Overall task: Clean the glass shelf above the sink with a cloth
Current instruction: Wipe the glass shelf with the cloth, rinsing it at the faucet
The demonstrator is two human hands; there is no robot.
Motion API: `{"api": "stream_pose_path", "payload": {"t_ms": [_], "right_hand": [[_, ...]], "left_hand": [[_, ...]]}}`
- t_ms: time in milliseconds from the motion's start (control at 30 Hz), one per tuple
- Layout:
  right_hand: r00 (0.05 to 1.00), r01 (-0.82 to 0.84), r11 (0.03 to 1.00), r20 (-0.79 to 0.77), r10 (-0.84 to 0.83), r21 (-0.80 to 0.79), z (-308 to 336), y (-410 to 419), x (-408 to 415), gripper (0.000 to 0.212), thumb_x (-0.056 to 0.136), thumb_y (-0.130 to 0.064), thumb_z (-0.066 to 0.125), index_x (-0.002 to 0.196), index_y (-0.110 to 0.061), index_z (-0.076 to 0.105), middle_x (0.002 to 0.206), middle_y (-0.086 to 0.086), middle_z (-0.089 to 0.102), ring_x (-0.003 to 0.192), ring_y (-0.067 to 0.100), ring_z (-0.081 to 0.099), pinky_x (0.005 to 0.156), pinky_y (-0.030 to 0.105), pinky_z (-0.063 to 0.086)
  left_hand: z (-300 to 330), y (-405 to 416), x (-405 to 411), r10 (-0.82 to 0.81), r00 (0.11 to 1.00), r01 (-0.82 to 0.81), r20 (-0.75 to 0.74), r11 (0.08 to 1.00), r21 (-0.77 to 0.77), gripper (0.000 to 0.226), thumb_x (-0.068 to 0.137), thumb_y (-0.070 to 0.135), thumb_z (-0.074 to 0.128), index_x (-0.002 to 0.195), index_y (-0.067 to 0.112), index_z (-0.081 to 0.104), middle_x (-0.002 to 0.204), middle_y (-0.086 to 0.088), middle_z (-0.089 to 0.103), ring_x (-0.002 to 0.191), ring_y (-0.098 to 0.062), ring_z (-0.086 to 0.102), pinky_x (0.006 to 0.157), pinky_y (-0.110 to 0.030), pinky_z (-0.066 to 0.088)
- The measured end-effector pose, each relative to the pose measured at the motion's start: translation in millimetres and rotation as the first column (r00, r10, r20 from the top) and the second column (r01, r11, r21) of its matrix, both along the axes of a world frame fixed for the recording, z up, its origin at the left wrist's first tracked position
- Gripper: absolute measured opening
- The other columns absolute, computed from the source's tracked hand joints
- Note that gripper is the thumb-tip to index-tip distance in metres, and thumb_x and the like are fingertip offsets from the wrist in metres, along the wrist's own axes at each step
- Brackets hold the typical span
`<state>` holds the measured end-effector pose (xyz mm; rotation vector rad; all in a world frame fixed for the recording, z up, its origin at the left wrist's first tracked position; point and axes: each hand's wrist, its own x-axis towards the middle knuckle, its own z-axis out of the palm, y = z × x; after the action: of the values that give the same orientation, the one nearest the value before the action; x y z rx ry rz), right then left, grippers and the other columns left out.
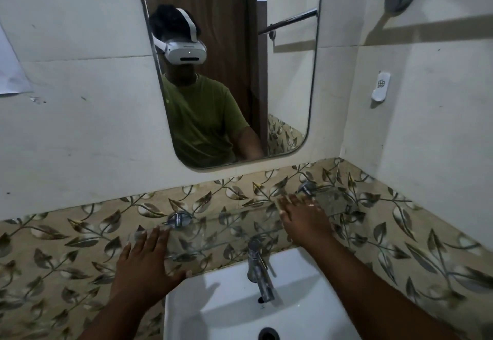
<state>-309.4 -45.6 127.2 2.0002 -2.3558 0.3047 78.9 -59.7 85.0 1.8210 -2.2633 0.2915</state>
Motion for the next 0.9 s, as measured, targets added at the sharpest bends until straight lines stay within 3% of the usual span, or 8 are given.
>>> {"api": "stream_pose_path", "payload": {"t_ms": [267, 367, 433, 533, 733, 833, 900], "right_hand": [[0.978, -0.206, 0.977, 0.031, 0.208, -0.063, -9, 16, -3, 0.049, 0.102, -0.047, 0.032, 0.152, -0.047, 0.037, 0.163, -0.009, 0.033, 0.152, 0.022, 0.024, 0.121, 0.042, 0.018], [0.994, -0.111, 0.991, 0.005, 0.112, -0.08, -17, 26, -29, 0.059, 0.099, -0.051, 0.02, 0.154, -0.039, 0.037, 0.162, -0.008, 0.037, 0.151, 0.019, 0.026, 0.121, 0.041, 0.019], [1.0, -0.005, 0.997, 0.014, 0.006, -0.075, -16, 21, -43, 0.058, 0.101, -0.048, 0.022, 0.155, -0.036, 0.035, 0.163, -0.007, 0.035, 0.152, 0.019, 0.025, 0.122, 0.041, 0.019], [0.999, 0.03, 0.999, 0.042, -0.028, -0.042, -5, 3, -44, 0.052, 0.104, -0.044, 0.028, 0.155, -0.035, 0.035, 0.164, -0.005, 0.032, 0.152, 0.025, 0.024, 0.122, 0.043, 0.02], [0.988, -0.153, 0.988, -0.007, 0.153, -0.027, -9, 8, -45, 0.052, 0.103, -0.046, 0.03, 0.155, -0.044, 0.031, 0.164, -0.01, 0.032, 0.153, 0.024, 0.022, 0.122, 0.044, 0.013], [0.988, -0.113, 0.992, -0.11, 0.106, -0.056, -16, 27, -54, 0.058, 0.103, -0.055, 0.016, 0.158, -0.039, 0.025, 0.165, -0.007, 0.029, 0.154, 0.023, 0.02, 0.121, 0.046, -0.002], [0.99, 0.003, 0.999, -0.142, -0.01, -0.054, -15, 34, -61, 0.079, 0.096, -0.067, -0.002, 0.159, -0.029, 0.026, 0.165, 0.003, 0.029, 0.154, 0.028, 0.02, 0.121, 0.049, -0.008]], "left_hand": [[1, 0, -2, 0.011, 1.0, -0.011, 0.009, 1.0, 0.003, 0.12, 0.058, 0.098, 0.03, 0.153, 0.025, 0.024, 0.159, -0.002, 0.028, 0.147, -0.026, 0.024, 0.115, -0.051, 0.026], [1, 0, -1, 0.02, 1.0, -0.02, -0.003, 0.999, 0.028, 0.12, 0.057, 0.098, 0.032, 0.152, 0.024, 0.029, 0.157, -0.002, 0.032, 0.145, -0.026, 0.028, 0.112, -0.053, 0.029], [2, 0, -2, 0.018, 1.0, -0.017, -0.014, 0.999, 0.031, 0.121, 0.056, 0.097, 0.034, 0.151, 0.024, 0.032, 0.156, -0.003, 0.034, 0.144, -0.027, 0.031, 0.111, -0.054, 0.031], [6, 2, -4, 0.017, 0.999, -0.016, -0.03, 0.999, 0.041, 0.124, 0.053, 0.099, 0.032, 0.154, 0.027, 0.021, 0.16, 0.0, 0.025, 0.147, -0.025, 0.023, 0.115, -0.052, 0.024], [9, 1, -4, 0.007, 0.999, -0.004, -0.038, 0.998, 0.062, 0.132, 0.05, 0.104, 0.022, 0.154, 0.023, 0.008, 0.162, 0.002, 0.016, 0.149, -0.022, 0.016, 0.117, -0.05, 0.021], [10, 0, -5, 0.01, 1.0, -0.008, -0.019, 0.997, 0.078, 0.127, 0.055, 0.1, 0.028, 0.154, 0.024, 0.006, 0.164, 0.003, 0.01, 0.15, -0.021, 0.011, 0.118, -0.048, 0.019], [11, 0, -6, 0.009, 1.0, -0.007, -0.024, 0.998, 0.069, 0.126, 0.055, 0.098, 0.029, 0.155, 0.024, 0.009, 0.163, 0.003, 0.011, 0.15, -0.021, 0.012, 0.118, -0.048, 0.019]]}}
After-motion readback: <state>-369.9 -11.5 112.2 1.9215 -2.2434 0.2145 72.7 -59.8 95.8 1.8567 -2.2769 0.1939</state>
